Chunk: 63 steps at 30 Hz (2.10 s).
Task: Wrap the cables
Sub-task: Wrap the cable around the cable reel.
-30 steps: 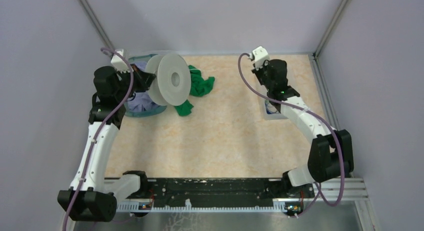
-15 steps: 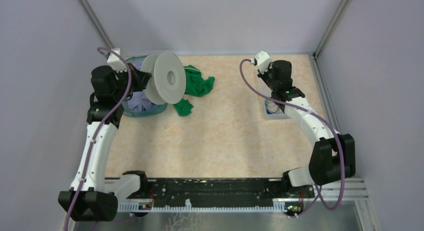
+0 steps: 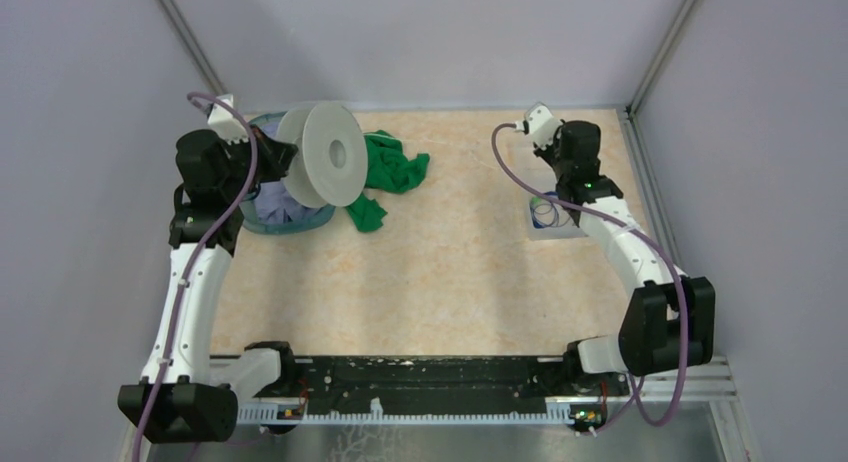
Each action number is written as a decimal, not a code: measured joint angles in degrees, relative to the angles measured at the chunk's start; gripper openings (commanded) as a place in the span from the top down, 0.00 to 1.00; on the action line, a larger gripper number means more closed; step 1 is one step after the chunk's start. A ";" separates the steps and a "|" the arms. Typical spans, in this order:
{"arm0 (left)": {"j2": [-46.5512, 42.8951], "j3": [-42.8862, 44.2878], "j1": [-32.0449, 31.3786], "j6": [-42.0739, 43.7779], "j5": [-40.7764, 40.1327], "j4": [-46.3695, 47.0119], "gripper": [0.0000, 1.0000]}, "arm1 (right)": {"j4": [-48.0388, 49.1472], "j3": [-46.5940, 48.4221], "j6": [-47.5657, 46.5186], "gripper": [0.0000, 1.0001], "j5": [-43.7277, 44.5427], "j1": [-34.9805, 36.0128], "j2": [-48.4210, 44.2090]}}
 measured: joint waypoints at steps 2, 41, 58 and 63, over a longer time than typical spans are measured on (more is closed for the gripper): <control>0.00 0.20 0.15 -0.02 0.07 -0.04 1.00 | 0.02 -0.26 -1.22 0.69 0.44 -0.55 -0.52; 1.01 1.55 2.51 0.04 -0.02 0.00 1.00 | 2.99 -3.45 -14.56 0.53 1.42 -16.85 -2.58; 2.05 1.81 3.93 0.33 -1.40 -0.04 1.00 | 2.16 -3.45 -15.10 0.52 -5.66 -29.99 -2.58; 2.19 2.58 4.66 0.33 -1.33 0.09 1.00 | 1.60 -3.45 -15.50 0.52 -7.52 -33.94 -2.58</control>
